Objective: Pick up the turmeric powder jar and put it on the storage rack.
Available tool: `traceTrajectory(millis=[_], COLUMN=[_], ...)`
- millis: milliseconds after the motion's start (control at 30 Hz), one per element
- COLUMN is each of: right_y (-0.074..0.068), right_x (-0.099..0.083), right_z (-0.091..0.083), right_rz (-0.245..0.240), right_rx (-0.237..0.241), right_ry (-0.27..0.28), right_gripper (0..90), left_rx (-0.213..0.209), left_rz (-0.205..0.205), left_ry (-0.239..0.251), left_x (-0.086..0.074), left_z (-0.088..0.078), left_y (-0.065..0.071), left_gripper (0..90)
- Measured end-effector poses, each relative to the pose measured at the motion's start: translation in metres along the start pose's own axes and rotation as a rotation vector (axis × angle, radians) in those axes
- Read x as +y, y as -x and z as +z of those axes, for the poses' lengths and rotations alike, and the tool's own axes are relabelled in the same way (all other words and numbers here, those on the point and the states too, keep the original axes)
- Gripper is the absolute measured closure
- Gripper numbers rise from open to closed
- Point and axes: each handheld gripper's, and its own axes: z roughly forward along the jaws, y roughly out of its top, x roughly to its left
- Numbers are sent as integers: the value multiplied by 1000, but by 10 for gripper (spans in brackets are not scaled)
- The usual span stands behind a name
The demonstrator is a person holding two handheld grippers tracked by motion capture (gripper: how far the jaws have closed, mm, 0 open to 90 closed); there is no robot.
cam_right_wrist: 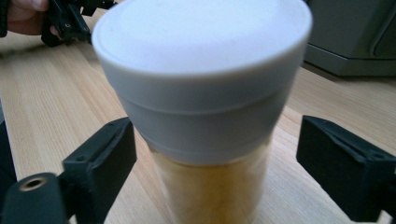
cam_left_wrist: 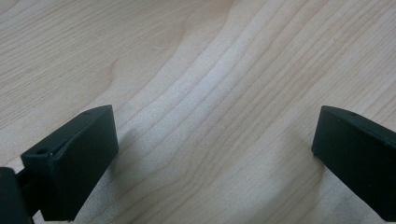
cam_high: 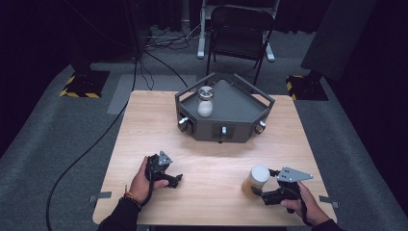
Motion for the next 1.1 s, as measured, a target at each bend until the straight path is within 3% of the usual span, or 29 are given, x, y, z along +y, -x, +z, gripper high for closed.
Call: traceTrajectory(millis=[167, 300, 633, 1100], right_y=[-2, -6, -6, -17], right_x=[-3, -3, -8, -6], right_z=[3, 5, 6, 6], right_rz=[-3, -29, -55, -49], right_rx=[-1, -6, -11, -87], right_ry=[31, 41, 65, 70], right_gripper=[206, 318, 333, 335], left_rx=[0, 0, 0, 0], left_rz=[0, -1, 1, -1], left_ry=[0, -1, 1, -1], left_x=[0, 0, 0, 0], left_z=[0, 0, 0, 0], left_y=[0, 0, 0, 0], left_gripper=[0, 0, 0, 0])
